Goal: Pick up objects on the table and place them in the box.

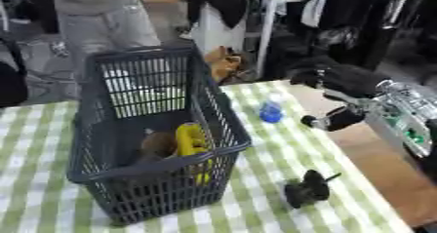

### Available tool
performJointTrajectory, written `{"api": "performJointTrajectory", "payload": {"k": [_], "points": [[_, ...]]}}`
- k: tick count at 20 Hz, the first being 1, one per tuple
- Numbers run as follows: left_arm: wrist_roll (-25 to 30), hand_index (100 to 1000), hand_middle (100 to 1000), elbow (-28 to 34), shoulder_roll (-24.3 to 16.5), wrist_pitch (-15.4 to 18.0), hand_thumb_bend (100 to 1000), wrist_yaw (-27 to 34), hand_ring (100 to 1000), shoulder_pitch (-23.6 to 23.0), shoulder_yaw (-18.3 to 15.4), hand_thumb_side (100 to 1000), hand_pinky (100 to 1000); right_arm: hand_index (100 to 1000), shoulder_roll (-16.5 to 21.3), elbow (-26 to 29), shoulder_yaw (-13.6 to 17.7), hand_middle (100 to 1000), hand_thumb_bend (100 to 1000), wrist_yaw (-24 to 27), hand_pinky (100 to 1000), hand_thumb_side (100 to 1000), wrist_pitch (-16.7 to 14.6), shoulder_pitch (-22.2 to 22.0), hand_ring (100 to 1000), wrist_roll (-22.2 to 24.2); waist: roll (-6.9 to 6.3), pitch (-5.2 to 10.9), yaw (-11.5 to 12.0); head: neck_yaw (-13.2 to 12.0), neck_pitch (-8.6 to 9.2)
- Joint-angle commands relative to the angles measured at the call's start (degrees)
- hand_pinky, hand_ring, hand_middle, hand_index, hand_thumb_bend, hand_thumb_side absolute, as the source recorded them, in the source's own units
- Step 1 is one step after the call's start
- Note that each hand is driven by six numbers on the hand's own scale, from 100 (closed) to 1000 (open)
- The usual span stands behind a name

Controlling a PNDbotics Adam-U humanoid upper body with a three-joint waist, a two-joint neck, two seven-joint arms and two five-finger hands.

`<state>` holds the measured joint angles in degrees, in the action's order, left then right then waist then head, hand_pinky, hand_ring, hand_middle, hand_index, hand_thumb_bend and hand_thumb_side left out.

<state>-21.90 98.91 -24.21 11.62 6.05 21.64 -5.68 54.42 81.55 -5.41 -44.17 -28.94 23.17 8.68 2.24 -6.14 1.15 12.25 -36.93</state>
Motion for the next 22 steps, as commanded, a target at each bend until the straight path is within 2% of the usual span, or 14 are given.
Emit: {"api": "performJointTrajectory", "payload": {"k": [1, 3, 5, 11, 17, 18, 19, 21, 22], "points": [[-0.18, 762, 619, 0.64, -1.94, 0.08, 696, -0.2, 638, 0.56, -0.55, 645, 493, 958, 4.21, 2.76, 0.59, 835, 404, 2.82, 811, 299, -0.02, -0.23, 845, 1.09, 0.99, 1.17, -0.03, -1.94, -4.11], [-0.16, 762, 619, 0.63, -1.97, 0.09, 697, -0.23, 639, 0.59, -0.53, 645, 493, 957, 5.05, 3.33, 0.01, 836, 385, 4.68, 809, 332, -0.09, -1.03, 844, 2.84, 1.07, 1.17, -0.05, -3.0, -6.31], [-0.15, 762, 619, 0.62, -1.98, 0.09, 697, -0.24, 639, 0.6, -0.53, 645, 493, 957, 5.45, 3.76, -0.09, 836, 385, 6.3, 809, 332, 0.07, -1.29, 844, 4.46, 1.11, 1.17, -0.06, -3.37, -6.98], [-0.31, 762, 618, 0.57, -2.14, 0.04, 698, -0.34, 638, 0.69, -0.7, 646, 490, 953, 6.85, 6.63, 0.57, 836, 376, 9.87, 814, 376, 0.83, -4.5, 847, 9.01, 1.07, 0.33, -0.62, -5.91, -7.19], [-0.42, 761, 618, 0.62, -2.18, 0.01, 698, -0.4, 639, 0.75, -0.78, 646, 490, 948, 6.99, 7.72, 0.36, 840, 370, 11.33, 819, 394, 1.38, -5.39, 852, 12.77, 0.9, 0.0, -0.87, -5.89, -7.19], [-0.42, 761, 618, 0.63, -2.18, 0.01, 698, -0.42, 639, 0.76, -0.78, 646, 490, 947, 6.91, 7.7, 0.22, 838, 451, 11.39, 818, 369, 1.37, -5.43, 851, 13.29, 0.88, -0.01, -0.89, -5.85, -7.19], [-0.43, 761, 618, 0.63, -2.18, -0.01, 698, -0.42, 639, 0.75, -0.79, 646, 490, 947, 6.75, 7.65, -0.02, 840, 367, 11.45, 818, 399, 1.31, -5.49, 851, 13.83, 0.86, -0.02, -0.91, -5.81, -7.19], [-0.42, 761, 618, 0.63, -2.16, -0.02, 699, -0.4, 639, 0.73, -0.78, 647, 490, 948, 6.48, 7.39, -0.54, 841, 363, 11.48, 819, 409, 1.16, -5.59, 852, 14.82, 0.84, -0.02, -0.9, -5.72, -7.19], [-0.42, 761, 618, 0.64, -2.16, -0.03, 699, -0.39, 639, 0.72, -0.78, 647, 490, 949, 6.36, 7.2, -0.76, 841, 417, 11.48, 820, 382, 1.05, -5.57, 853, 15.3, 0.84, -0.02, -0.9, -5.7, -7.19]]}}
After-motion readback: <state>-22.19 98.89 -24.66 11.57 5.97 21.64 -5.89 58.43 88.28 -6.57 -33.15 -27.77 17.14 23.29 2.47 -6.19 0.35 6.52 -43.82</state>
